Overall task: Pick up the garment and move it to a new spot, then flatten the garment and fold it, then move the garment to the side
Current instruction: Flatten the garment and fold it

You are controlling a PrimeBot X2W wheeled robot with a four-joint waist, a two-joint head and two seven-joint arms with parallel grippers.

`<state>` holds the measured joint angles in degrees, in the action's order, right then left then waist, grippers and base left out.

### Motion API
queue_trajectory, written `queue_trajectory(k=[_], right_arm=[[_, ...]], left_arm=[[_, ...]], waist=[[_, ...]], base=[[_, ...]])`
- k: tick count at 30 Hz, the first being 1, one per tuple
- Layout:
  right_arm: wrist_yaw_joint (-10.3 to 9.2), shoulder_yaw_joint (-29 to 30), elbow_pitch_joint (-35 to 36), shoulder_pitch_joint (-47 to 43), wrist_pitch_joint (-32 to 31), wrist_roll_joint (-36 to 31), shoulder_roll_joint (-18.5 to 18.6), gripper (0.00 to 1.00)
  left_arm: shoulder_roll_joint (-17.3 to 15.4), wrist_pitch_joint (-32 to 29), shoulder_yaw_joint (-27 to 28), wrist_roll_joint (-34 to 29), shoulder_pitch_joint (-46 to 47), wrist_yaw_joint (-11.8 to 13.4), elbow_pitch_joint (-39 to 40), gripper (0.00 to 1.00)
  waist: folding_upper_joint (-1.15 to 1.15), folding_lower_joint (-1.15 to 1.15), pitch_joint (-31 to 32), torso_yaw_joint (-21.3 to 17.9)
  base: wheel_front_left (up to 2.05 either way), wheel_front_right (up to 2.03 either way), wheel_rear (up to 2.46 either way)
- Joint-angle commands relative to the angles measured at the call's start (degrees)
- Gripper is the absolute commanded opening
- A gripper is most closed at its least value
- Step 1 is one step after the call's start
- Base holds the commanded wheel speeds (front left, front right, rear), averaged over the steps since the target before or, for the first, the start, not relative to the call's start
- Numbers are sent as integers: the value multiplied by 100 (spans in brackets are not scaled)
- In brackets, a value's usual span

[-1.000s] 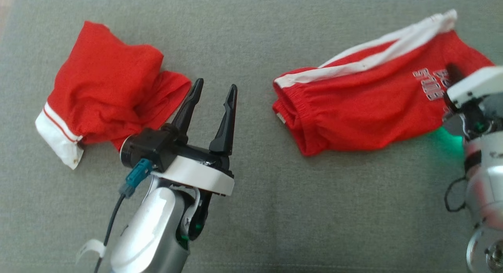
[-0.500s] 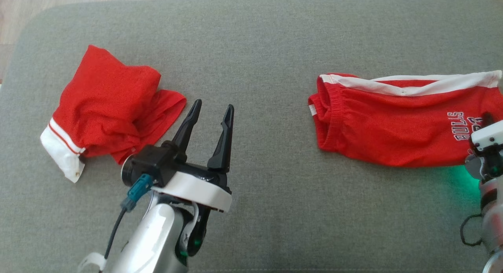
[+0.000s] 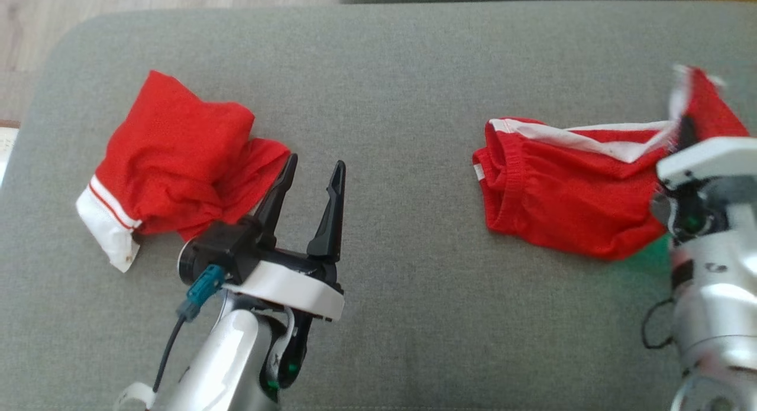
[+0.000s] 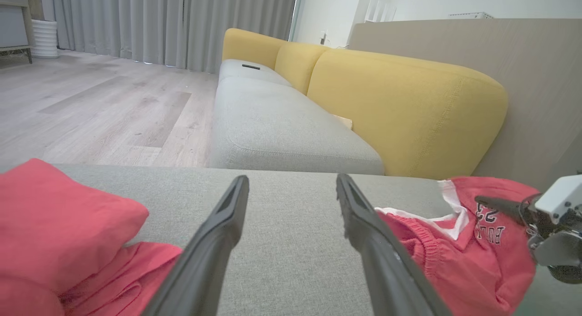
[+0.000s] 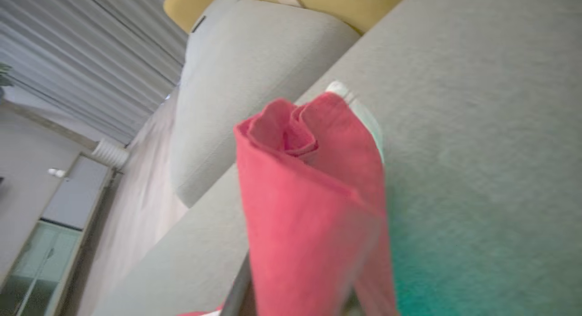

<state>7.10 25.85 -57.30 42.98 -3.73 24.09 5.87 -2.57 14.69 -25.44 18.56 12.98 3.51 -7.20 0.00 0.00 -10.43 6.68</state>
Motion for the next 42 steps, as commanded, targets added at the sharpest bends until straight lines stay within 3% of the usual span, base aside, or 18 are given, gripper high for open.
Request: queue_trajectory(k=[1,9,15,22,29,30,31,42], right_arm=[[39,-274,335,60,-63,159,-93,0],[39,-1756,1753,-976,-507,1308,-285,0],[39,-2501,2443,-1623,-598,1984,-296,0],[39,-3201,2632,-1892,-503,2508,-298,0],[39,-3708,2458,-1953,-340,2507,-299,0],[39,-3765,2428,-1943,-328,2509,-299,40],[39,-3825,2407,-1932,-322,2529,-299,100],[39,-4843,2245,-1974,-494,2915,-299,100]], left_arm=[[-31,30,188,-16,61,-25,167,100],[-31,30,205,-51,-60,-63,95,100],[-31,30,206,-74,-148,-77,83,100],[-31,30,229,-93,-247,-85,93,100],[-31,30,220,-89,-247,-73,97,100],[-31,30,218,-85,-245,-69,99,100],[-31,30,216,-81,-240,-66,101,100],[-31,30,279,-56,-248,-33,90,100]], waist=[[0,0,70,16],[0,0,336,92],[0,0,456,171],[0,0,484,243],[0,0,463,270],[0,0,454,268],[0,0,444,266],[0,0,449,134]], base=[[0,0,0],[0,0,0],[0,0,0],[0,0,0],[0,0,0],[0,0,0],[0,0,0],[0,0,0]])
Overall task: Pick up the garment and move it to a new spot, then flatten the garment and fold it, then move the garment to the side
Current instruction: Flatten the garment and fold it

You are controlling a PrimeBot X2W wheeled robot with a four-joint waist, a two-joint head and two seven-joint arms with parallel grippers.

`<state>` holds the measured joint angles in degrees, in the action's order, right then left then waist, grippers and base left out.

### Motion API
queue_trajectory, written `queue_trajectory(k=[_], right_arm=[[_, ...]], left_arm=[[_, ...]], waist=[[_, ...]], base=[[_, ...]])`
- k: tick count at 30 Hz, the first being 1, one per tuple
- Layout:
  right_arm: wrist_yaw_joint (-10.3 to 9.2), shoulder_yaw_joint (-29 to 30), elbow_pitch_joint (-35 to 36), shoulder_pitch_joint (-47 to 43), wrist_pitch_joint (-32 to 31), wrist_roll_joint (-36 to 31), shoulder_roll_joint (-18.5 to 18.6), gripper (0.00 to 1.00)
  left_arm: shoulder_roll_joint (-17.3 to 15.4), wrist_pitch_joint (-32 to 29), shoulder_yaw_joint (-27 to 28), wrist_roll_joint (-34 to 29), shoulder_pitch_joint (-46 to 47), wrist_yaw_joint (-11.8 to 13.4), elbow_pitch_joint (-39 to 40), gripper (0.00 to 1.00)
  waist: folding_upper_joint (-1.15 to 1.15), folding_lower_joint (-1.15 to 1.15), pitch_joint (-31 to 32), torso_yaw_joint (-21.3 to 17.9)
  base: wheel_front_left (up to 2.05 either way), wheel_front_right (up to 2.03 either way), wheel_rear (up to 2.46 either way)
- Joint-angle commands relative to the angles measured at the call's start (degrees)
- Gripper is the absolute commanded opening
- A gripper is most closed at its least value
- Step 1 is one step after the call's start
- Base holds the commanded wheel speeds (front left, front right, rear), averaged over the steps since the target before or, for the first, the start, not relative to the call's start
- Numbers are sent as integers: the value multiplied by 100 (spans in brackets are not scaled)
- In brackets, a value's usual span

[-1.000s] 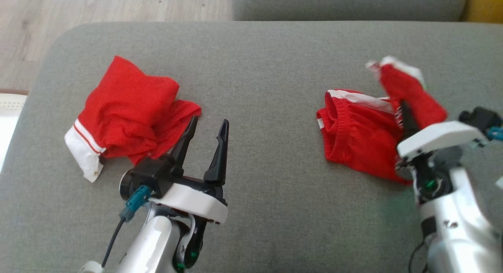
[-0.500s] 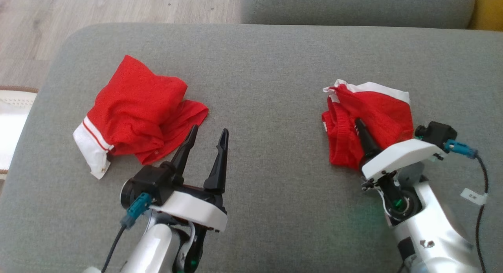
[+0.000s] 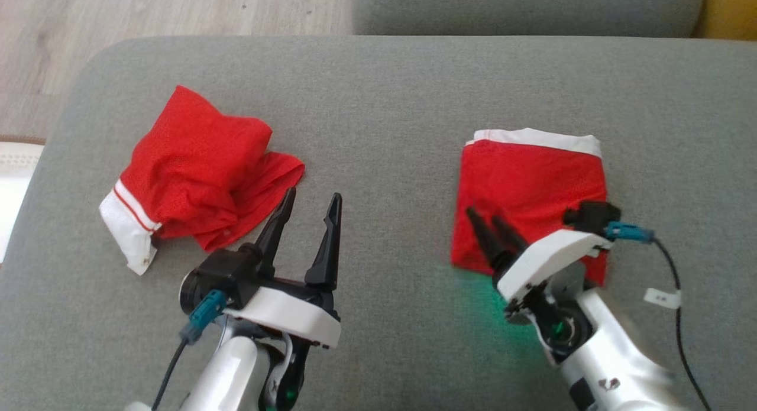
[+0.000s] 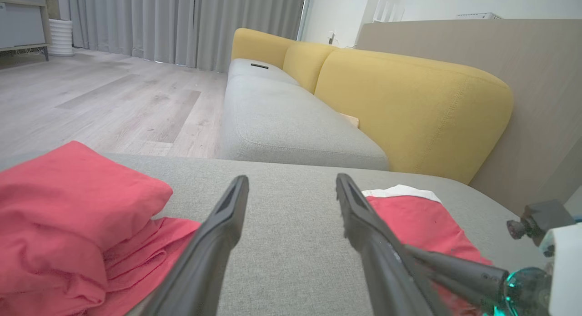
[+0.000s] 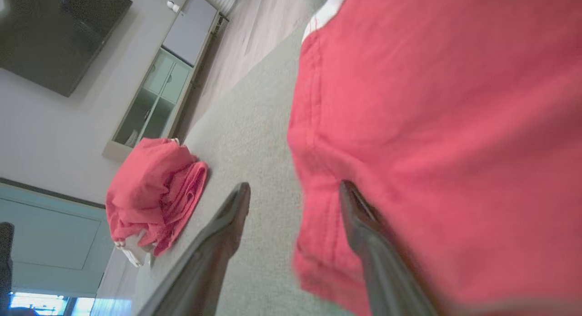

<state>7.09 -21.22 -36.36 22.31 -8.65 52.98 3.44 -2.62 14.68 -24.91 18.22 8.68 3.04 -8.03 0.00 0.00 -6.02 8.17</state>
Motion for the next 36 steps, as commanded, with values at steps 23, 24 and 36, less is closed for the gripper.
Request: queue_trajectory(k=[23,24,36], right_arm=[[40,-190,1093,-239,339,-286,124,100],[40,-121,1223,-270,487,-515,184,100],[40,1321,1894,-921,1970,-3608,56,100]], left_arm=[[-26,32,307,14,156,31,260,100],[-26,32,318,18,159,34,294,100],[-26,32,482,-4,170,33,669,100]], waist=[[0,0,184,-440],[0,0,188,-464],[0,0,166,-796]], base=[[0,0,0],[0,0,0],[0,0,0]])
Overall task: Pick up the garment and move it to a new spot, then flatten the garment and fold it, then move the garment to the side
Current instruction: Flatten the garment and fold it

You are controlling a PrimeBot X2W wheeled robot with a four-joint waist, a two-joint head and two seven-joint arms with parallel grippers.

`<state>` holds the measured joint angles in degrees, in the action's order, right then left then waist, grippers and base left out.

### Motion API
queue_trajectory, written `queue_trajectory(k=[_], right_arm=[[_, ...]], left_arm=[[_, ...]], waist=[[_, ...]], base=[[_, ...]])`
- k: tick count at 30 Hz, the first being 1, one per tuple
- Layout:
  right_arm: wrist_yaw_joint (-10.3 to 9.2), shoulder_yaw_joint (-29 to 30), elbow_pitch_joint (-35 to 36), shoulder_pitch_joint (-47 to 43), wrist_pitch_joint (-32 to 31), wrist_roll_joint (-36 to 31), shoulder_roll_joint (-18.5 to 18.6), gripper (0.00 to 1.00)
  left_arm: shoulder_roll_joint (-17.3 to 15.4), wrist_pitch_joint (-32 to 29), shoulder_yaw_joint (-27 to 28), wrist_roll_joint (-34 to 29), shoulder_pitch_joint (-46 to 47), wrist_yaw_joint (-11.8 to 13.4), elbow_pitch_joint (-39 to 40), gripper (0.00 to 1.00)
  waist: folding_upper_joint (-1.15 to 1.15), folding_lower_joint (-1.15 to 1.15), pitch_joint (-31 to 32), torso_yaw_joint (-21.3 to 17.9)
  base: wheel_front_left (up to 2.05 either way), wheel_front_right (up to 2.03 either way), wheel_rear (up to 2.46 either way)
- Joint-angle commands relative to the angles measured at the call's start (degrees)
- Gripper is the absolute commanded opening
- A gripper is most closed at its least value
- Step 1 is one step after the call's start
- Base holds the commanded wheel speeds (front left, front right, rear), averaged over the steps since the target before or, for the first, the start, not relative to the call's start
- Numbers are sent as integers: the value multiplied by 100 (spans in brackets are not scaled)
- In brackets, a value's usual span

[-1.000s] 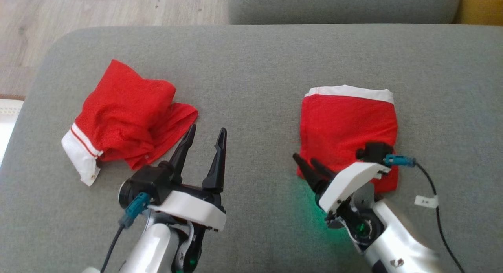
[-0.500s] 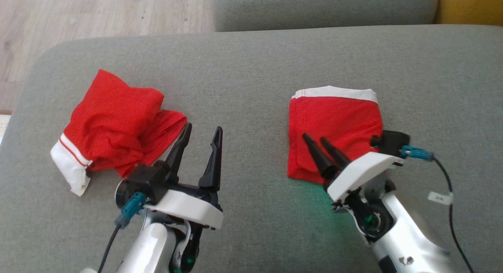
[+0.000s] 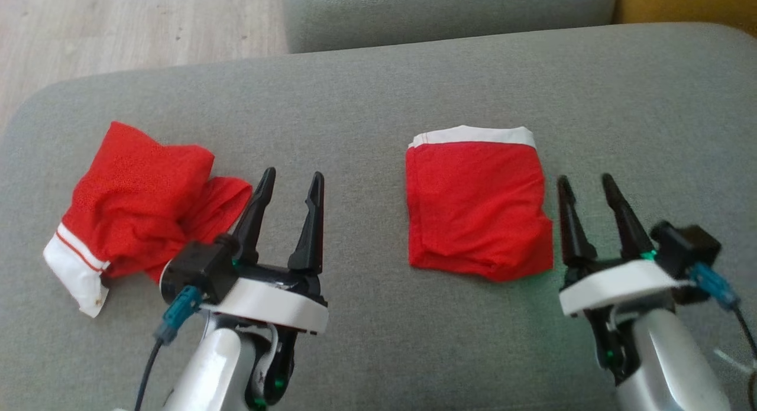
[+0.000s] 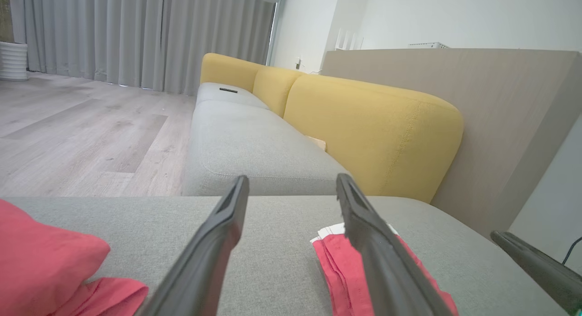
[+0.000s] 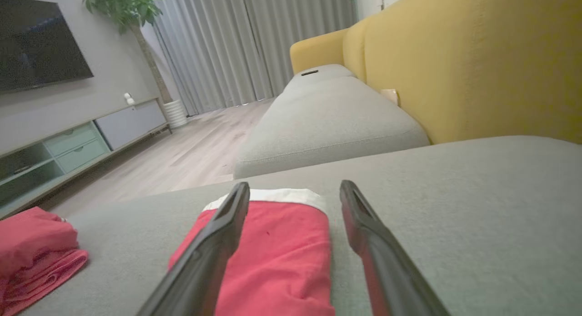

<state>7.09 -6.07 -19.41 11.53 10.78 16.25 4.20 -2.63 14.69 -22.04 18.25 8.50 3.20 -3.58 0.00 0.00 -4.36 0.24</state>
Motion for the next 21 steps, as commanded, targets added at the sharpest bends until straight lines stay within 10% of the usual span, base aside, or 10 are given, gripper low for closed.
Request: queue_trajectory(k=[1,16,18,21], right_arm=[[40,-58,232,79,66,-2,-61,100],[40,232,627,-228,329,-257,-131,100],[40,141,654,-67,336,-374,-131,0],[40,-82,568,239,329,-554,-132,0]], left_arm=[[-25,30,198,-7,186,8,237,100],[-25,30,206,-41,139,-50,269,100],[-25,30,171,-27,217,-38,306,100],[-25,30,77,-15,321,-43,329,100]], waist=[[0,0,1,-16],[0,0,-319,18],[0,0,-460,85],[0,0,-672,224]], base=[[0,0,0],[0,0,0],[0,0,0],[0,0,0]])
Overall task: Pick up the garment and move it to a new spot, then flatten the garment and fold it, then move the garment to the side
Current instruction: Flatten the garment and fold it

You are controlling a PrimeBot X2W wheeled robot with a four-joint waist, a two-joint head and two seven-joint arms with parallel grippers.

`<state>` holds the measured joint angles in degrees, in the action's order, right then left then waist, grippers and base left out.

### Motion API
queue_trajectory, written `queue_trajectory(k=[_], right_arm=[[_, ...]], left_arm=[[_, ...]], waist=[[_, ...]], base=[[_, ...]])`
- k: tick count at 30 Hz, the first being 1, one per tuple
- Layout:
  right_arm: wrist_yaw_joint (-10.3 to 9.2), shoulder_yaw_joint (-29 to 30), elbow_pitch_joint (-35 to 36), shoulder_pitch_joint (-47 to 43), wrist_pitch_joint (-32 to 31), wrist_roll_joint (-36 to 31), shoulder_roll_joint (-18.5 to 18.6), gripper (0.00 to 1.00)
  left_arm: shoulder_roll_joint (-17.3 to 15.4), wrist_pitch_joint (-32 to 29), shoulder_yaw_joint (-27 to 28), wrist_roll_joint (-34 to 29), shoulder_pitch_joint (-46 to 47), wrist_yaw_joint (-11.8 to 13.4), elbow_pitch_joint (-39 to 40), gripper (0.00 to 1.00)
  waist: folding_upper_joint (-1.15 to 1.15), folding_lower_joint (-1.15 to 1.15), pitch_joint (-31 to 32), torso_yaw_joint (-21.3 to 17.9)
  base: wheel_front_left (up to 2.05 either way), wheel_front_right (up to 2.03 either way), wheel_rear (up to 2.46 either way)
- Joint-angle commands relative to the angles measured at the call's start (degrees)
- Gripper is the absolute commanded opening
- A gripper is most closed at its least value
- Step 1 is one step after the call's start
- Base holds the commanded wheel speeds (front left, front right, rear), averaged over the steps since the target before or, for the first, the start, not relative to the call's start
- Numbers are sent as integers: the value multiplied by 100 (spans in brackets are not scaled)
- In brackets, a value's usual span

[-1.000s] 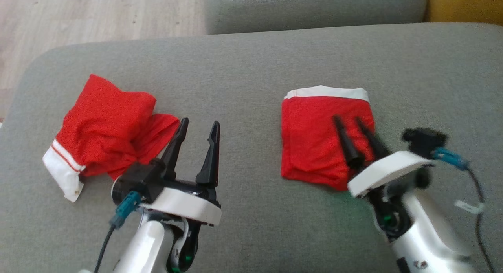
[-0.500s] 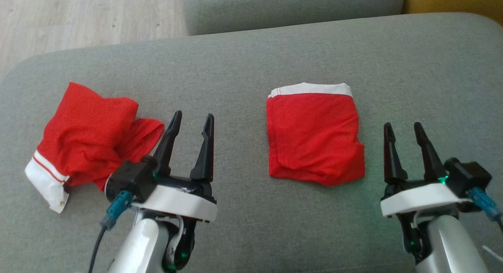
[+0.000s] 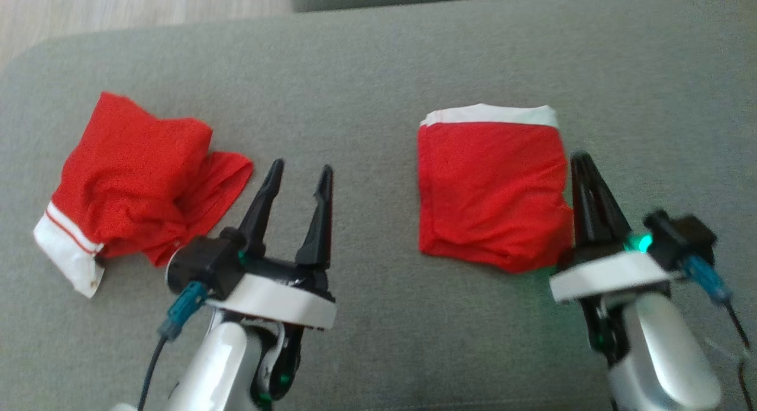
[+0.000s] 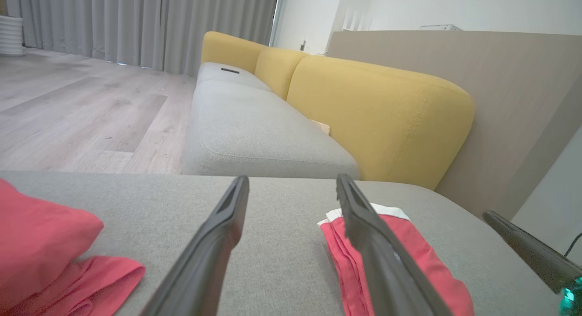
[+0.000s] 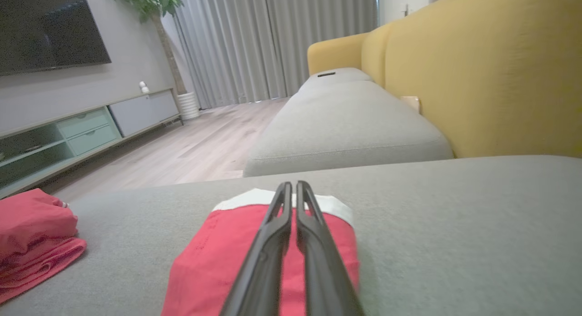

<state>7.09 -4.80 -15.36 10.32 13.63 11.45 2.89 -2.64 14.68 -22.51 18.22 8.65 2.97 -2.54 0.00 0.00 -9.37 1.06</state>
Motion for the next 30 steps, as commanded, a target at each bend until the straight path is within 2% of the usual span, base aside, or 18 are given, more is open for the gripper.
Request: queue_trajectory(k=[1,4,12,19,24,30], right_arm=[[40,-275,98,477,41,-97,-1,0],[40,-443,-282,869,23,-136,-1,0],[40,-541,-1979,1856,61,-507,-1,0],[40,-556,-3077,2263,124,-485,-1,0],[40,-800,-3236,2375,134,-220,-1,0],[40,-891,-2703,2225,136,39,-1,0]], left_arm=[[-23,32,88,-10,341,-23,229,100],[-23,32,-1,11,446,-14,241,100],[-23,32,-149,37,606,2,193,100],[-23,32,-163,56,658,57,193,100],[-23,32,-121,33,641,79,179,100],[-23,32,-61,26,647,60,163,100]], waist=[[0,0,-241,195],[0,0,-437,374],[0,0,-719,771],[0,0,-754,886],[0,0,-731,767],[0,0,-539,506]], base=[[0,0,0],[0,0,0],[0,0,0],[0,0,0],[0,0,0],[0,0,0]])
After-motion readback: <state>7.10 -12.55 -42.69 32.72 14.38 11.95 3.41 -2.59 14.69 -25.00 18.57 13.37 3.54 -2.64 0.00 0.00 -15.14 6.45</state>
